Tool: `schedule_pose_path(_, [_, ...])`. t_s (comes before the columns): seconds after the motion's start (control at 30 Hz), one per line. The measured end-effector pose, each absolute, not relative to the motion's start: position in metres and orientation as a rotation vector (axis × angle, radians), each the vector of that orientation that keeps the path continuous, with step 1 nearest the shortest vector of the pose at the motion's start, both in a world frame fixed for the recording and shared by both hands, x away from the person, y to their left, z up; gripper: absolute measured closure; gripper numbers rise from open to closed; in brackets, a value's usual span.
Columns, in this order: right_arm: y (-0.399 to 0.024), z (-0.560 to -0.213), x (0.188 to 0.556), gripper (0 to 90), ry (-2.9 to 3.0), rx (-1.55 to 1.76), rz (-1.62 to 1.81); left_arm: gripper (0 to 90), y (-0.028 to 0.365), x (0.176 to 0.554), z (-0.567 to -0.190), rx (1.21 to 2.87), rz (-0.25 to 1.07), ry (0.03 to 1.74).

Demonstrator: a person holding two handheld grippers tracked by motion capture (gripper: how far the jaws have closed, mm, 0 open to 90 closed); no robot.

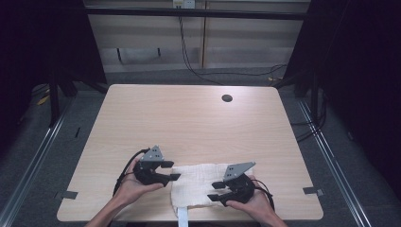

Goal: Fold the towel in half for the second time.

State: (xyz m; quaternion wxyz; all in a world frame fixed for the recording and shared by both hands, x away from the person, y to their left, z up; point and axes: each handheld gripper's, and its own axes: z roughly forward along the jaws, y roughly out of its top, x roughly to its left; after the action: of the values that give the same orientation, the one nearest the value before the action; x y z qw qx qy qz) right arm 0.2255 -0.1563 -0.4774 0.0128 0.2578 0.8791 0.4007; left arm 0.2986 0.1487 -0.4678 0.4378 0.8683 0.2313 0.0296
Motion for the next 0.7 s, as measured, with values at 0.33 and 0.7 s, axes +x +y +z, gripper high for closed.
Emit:
schedule_pose_path(0.33, [-0.102, -0.462, 0.236, 52.3, 2.796, 0.687, 1.311, 47.9, 0.154, 0.331, -0.472, 2.136, 0.046, 0.666])
schedule_pose_path(0.7, [-0.040, -0.484, 0.240, 51.7, 2.899, 0.581, 1.218, 41.2, 0.163, 0.328, -0.475, 2.147, 0.104, 0.697])
